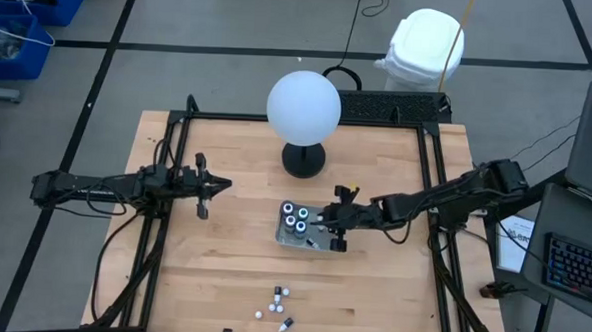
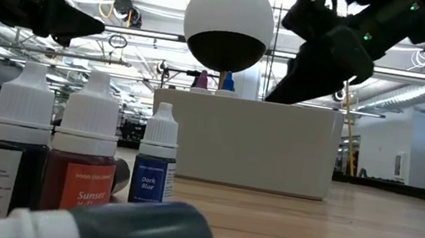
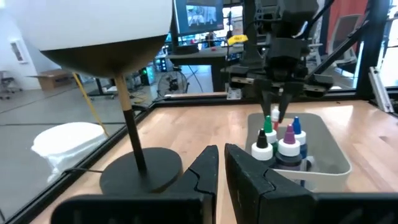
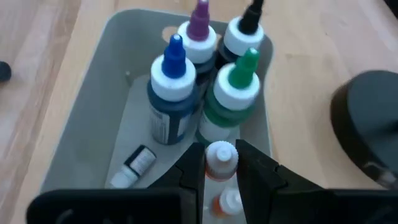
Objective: Pick & Place food coloring
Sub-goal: Put the small orange food coloring bottle into the gray bin
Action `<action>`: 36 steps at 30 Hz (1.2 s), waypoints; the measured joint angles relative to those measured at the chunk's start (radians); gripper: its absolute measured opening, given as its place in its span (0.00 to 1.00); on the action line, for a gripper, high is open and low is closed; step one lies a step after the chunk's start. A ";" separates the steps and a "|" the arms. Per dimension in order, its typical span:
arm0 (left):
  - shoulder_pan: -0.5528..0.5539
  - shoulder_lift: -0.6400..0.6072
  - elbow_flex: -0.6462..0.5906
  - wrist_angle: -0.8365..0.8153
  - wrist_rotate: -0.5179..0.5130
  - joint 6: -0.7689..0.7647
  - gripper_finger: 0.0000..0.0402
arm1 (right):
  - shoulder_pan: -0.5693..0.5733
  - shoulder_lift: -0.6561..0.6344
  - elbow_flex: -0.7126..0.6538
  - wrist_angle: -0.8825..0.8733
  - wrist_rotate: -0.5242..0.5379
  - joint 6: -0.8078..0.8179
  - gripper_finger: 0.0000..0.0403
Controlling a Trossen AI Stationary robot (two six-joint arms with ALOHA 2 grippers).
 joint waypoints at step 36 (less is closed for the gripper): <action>0.000 0.000 0.000 -0.004 -0.016 -0.017 0.09 | -0.090 0.161 0.002 0.098 -0.117 0.024 0.22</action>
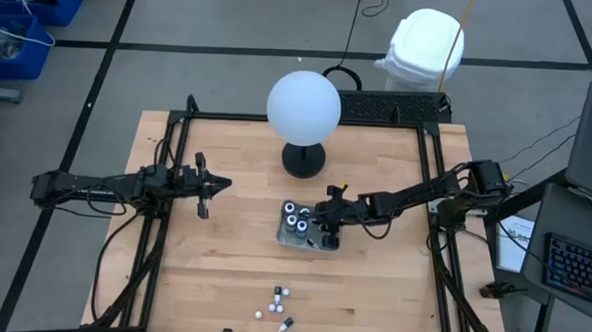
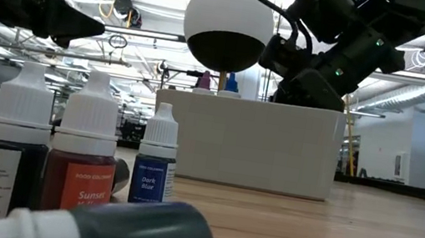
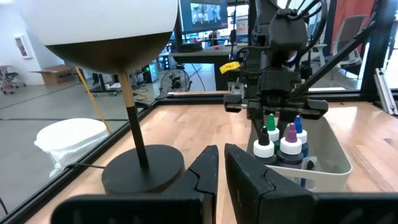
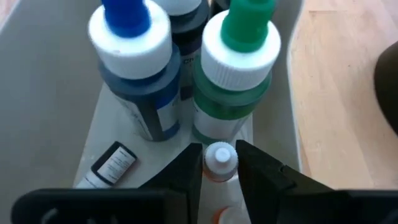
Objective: Pick & Place food coloring
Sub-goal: Put the small orange food coloring bottle into the gray bin
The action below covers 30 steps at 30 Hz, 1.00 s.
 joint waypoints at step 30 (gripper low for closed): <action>0.000 0.000 0.000 0.000 0.000 -0.069 0.09 | 0.069 -0.908 -0.393 0.052 -0.205 -0.192 0.01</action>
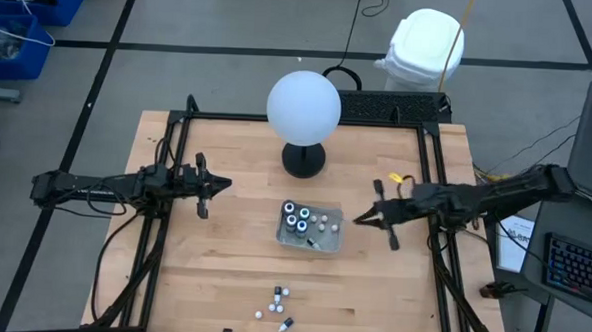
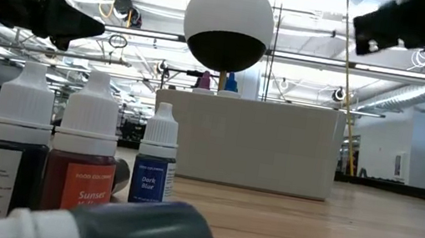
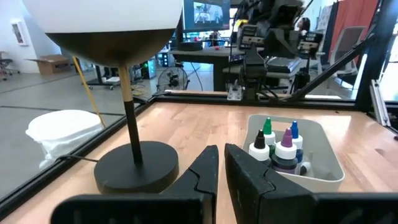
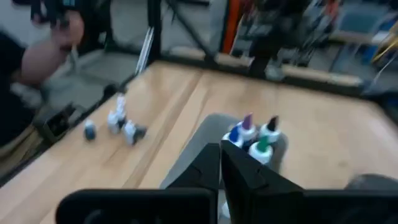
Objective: Pick & Place food coloring
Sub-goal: Put the small orange food coloring bottle into the gray bin
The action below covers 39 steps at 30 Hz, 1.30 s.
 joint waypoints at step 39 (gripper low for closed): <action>-0.816 1.189 0.966 -0.696 -0.480 -0.395 0.04 | -0.017 -0.131 -0.383 0.498 0.099 -0.026 0.00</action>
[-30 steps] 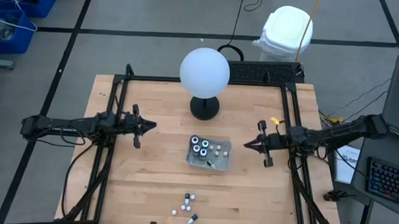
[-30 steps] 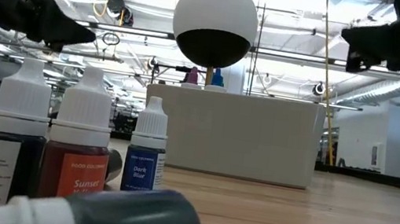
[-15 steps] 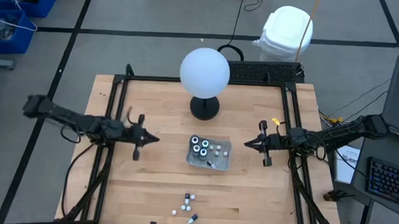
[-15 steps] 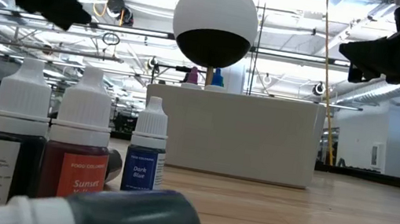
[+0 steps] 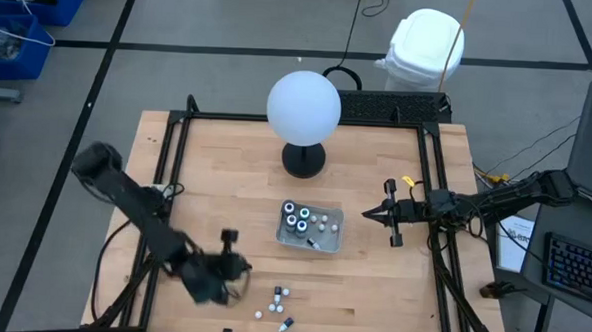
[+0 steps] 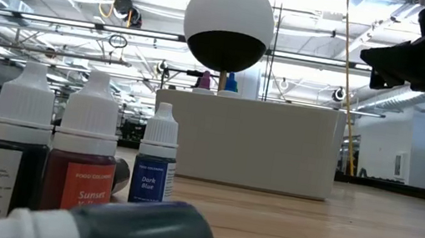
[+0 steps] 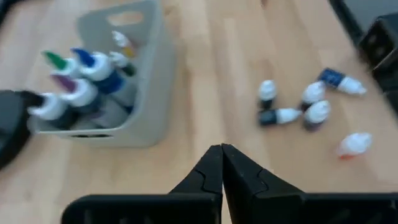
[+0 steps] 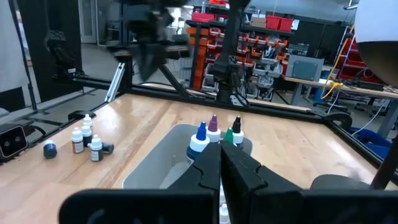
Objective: Pick & Place food coloring
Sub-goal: Put the small orange food coloring bottle into the gray bin
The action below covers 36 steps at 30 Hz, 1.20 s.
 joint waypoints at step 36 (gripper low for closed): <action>-0.009 0.562 0.472 -0.178 0.447 -0.273 0.52 | 0.002 0.000 0.000 0.021 0.000 0.020 0.00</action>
